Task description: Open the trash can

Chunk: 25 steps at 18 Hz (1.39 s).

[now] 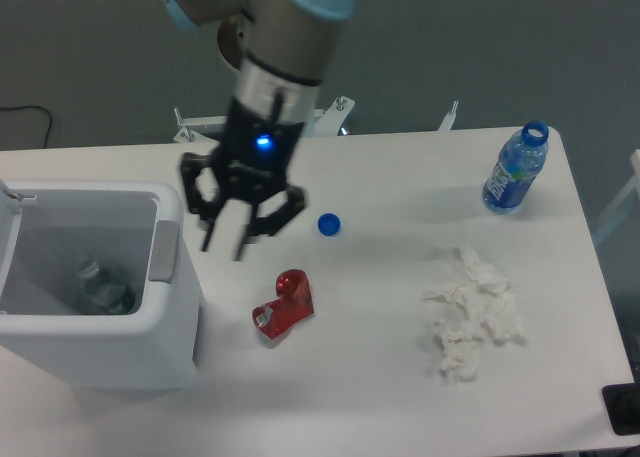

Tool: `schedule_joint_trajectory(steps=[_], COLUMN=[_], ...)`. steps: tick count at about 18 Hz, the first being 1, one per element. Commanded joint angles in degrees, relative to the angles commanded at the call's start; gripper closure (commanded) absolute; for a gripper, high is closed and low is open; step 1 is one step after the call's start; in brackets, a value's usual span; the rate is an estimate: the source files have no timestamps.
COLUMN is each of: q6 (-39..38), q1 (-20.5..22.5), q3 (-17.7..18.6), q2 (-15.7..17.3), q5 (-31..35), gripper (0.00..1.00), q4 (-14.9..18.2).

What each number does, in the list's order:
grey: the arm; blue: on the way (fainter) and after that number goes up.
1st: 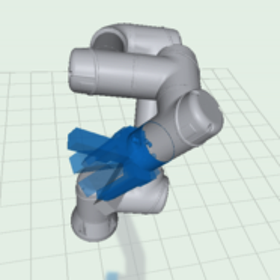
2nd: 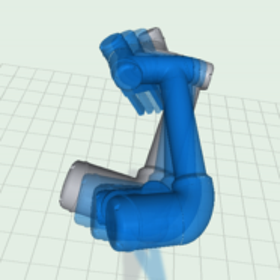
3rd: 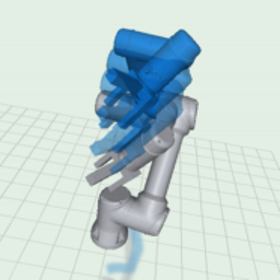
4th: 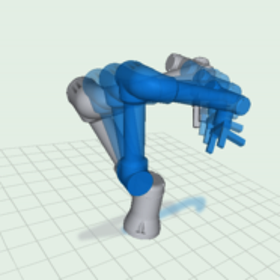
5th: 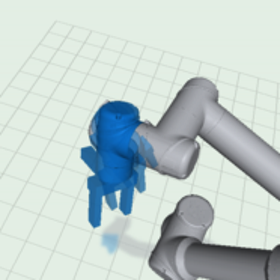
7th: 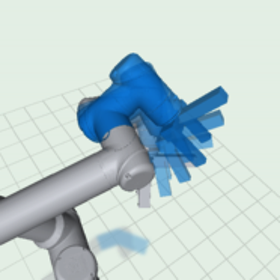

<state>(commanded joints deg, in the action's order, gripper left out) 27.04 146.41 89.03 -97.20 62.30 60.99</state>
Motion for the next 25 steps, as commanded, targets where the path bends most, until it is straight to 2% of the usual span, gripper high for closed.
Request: schedule_joint_trajectory(steps=[3,4,5,8,10,13,15,18,25], q6=[3.18,4.23,6.59,20.89,31.09,42.62,47.82,51.69,53.38], q1=[1.68,2.29,3.52,6.51,8.44,12.13,13.72,15.48,15.13], q3=[0.44,0.44,0.35,0.09,-0.26,-1.4,-1.67,-3.16,-3.16], q2=[-1.58,-2.89,-3.86,-5.89,-7.03,-8.7,-9.93,-12.12,-12.83], q5=[12.81,15.11,16.35,18.82,21.98,23.04,24.97,28.22,30.34], gripper=[0.0,0.0,0.0,0.0,0.0,0.0,0.0,0.0,0.0], q4=[-0.09,-0.09,0.09,0.96,3.59,7.72,8.26,8.61,9.76])
